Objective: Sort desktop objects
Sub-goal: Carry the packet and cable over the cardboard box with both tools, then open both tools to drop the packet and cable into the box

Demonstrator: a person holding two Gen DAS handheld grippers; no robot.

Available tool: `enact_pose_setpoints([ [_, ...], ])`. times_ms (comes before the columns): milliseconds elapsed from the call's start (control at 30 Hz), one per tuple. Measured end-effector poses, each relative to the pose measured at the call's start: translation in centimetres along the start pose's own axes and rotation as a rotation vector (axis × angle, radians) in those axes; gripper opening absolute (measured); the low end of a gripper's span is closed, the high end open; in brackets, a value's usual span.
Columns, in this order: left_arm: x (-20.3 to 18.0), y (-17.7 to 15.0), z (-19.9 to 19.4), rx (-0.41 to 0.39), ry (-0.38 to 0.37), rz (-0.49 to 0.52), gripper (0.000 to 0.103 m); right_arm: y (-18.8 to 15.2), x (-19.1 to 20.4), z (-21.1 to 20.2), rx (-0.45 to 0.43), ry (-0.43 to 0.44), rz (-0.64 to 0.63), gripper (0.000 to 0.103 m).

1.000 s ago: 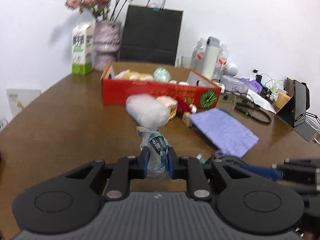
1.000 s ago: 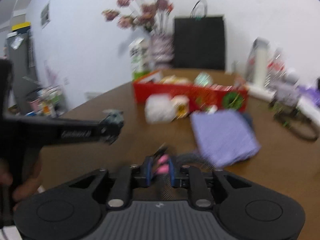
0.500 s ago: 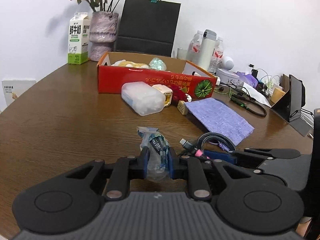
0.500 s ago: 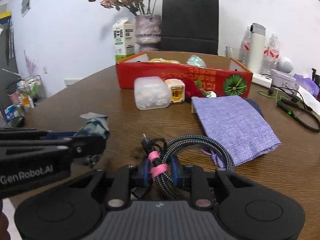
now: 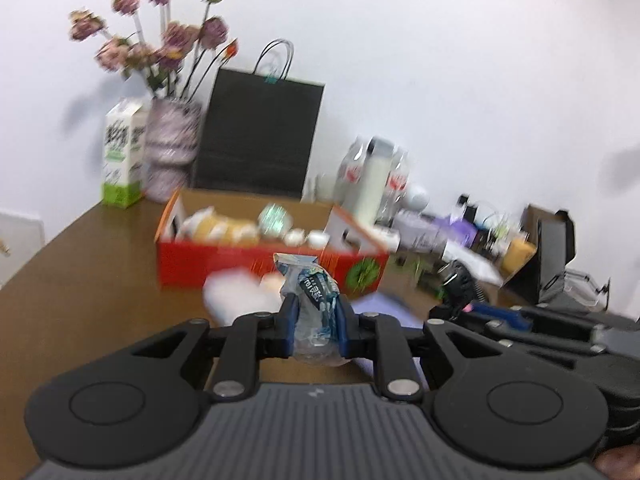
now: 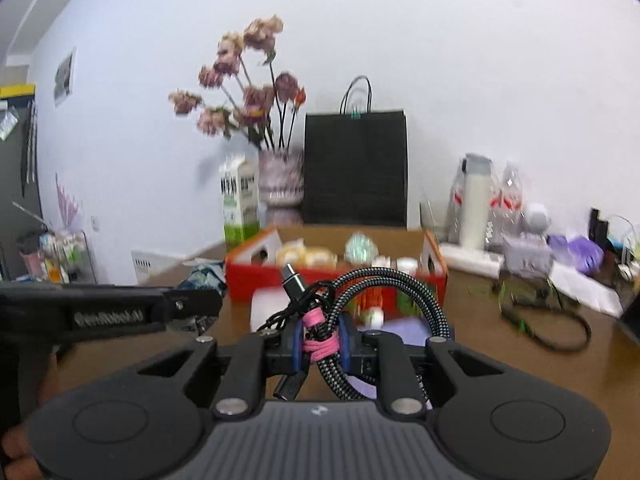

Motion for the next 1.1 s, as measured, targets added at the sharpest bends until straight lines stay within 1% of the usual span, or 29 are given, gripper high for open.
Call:
enact_pose_setpoints([
  [33, -0.2, 1.5, 1.1, -0.006, -0.006, 0.002, 0.020, 1.1, -0.8, 1.0, -0.004, 0.010, -0.004, 0.017],
  [100, -0.2, 3.7, 3.3, -0.008, 0.014, 0.012, 0.020, 3.4, -2.2, 3.3, -0.010, 0.038, -0.002, 0.017],
  [167, 0.0, 6.1, 6.4, 0.015, 0.016, -0.001, 0.020, 5.8, -3.8, 6.7, 0.002, 0.075, -0.004, 0.017],
  [200, 0.1, 7.0, 8.1, 0.040, 0.010, -0.003, 0.020, 6.8, -4.5, 8.6, 0.015, 0.097, -0.002, 0.017],
  [233, 0.2, 7.8, 10.1, 0.061, 0.008, 0.004, 0.020, 7.9, -5.2, 11.0, 0.043, 0.126, -0.005, 0.017],
  [267, 0.7, 8.8, 11.9, 0.044, 0.048, 0.005, 0.020, 8.6, -5.7, 13.0, 0.065, 0.141, -0.001, 0.017],
  [300, 1.1, 9.5, 13.8, 0.028, 0.089, 0.038, 0.020, 9.3, -6.1, 15.3, 0.089, 0.152, -0.003, 0.017],
  [333, 1.4, 9.8, 15.9, 0.049, 0.108, 0.075, 0.020, 9.9, -6.7, 18.0, 0.126, 0.157, -0.008, 0.017],
  [400, 2.5, 10.1, 19.9, 0.109, 0.148, 0.082, 0.020, 10.2, -7.9, 22.4, 0.196, 0.162, 0.014, 0.017],
  [433, 3.2, 10.0, 22.4, 0.180, 0.132, 0.047, 0.020, 10.1, -8.7, 24.9, 0.244, 0.161, 0.034, 0.017],
  [467, 4.1, 9.8, 24.5, 0.237, 0.129, -0.014, 0.020, 9.8, -9.4, 27.3, 0.291, 0.149, 0.049, 0.017],
  [500, 5.2, 9.4, 26.8, 0.309, 0.107, -0.099, 0.020, 9.2, -10.4, 29.8, 0.344, 0.129, 0.085, 0.017],
  [533, 6.0, 8.9, 28.7, 0.367, 0.088, -0.153, 0.020, 8.5, -11.2, 31.8, 0.393, 0.120, 0.122, 0.017],
  [567, 6.7, 8.7, 30.1, 0.386, 0.113, -0.171, 0.020, 7.9, -11.5, 33.4, 0.435, 0.117, 0.149, 0.017],
  [600, 7.0, 8.4, 31.2, 0.394, 0.137, -0.146, 0.020, 7.1, -12.3, 35.1, 0.474, 0.115, 0.193, 0.017],
  [633, 6.9, 8.0, 32.2, 0.412, 0.143, -0.117, 0.020, 6.3, -12.6, 36.2, 0.500, 0.116, 0.217, 0.017],
  [667, 7.1, 7.5, 32.9, 0.442, 0.153, -0.100, 0.026, 5.4, -13.1, 37.3, 0.535, 0.104, 0.239, 0.017],
  [700, 7.0, 6.7, 33.9, 0.494, 0.139, -0.086, 0.032, 4.4, -13.5, 38.6, 0.585, 0.104, 0.274, 0.018],
  [733, 7.0, 6.0, 34.5, 0.530, 0.141, -0.074, 0.043, 3.5, -13.7, 39.3, 0.611, 0.110, 0.302, 0.019],
  [767, 7.0, 5.3, 35.1, 0.559, 0.166, -0.048, 0.049, 2.8, -13.8, 39.6, 0.626, 0.100, 0.310, 0.020],
  [800, 7.0, 5.1, 35.5, 0.564, 0.181, -0.030, 0.050, 2.5, -14.0, 40.2, 0.641, 0.081, 0.299, 0.024],
  [867, 6.8, 4.9, 35.5, 0.557, 0.185, -0.016, 0.052, 2.1, -14.1, 40.6, 0.678, 0.052, 0.307, 0.027],
  [900, 6.8, 5.0, 35.1, 0.549, 0.180, -0.029, 0.055, 2.2, -14.1, 40.4, 0.676, 0.053, 0.313, 0.029],
  [933, 6.6, 5.3, 34.7, 0.539, 0.163, -0.045, 0.062, 2.7, -14.1, 40.0, 0.664, 0.061, 0.310, 0.031],
  [967, 6.6, 5.7, 34.1, 0.524, 0.140, -0.053, 0.068, 3.2, -14.3, 39.4, 0.648, 0.066, 0.306, 0.040],
  [1000, 6.4, 6.1, 33.7, 0.514, 0.141, -0.055, 0.070, 3.9, -14.5, 38.8, 0.626, 0.065, 0.302, 0.054],
  [1067, 6.3, 6.9, 32.4, 0.473, 0.189, -0.047, 0.083, 5.3, -15.3, 37.2, 0.574, 0.033, 0.285, 0.069],
  [1100, 6.4, 7.3, 31.4, 0.445, 0.223, -0.041, 0.085, 5.8, -15.7, 36.2, 0.549, -0.001, 0.263, 0.069],
])
Point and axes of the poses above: each gripper's, at about its wrist camera, not at the fingertips, and z roughly the way its jaws point, x to its left, y to its top, the point moved 8 cm from there along z, roughly the way its jaws point, and after that the axes turned 8 degrees about -z, right-handed, at the moved point
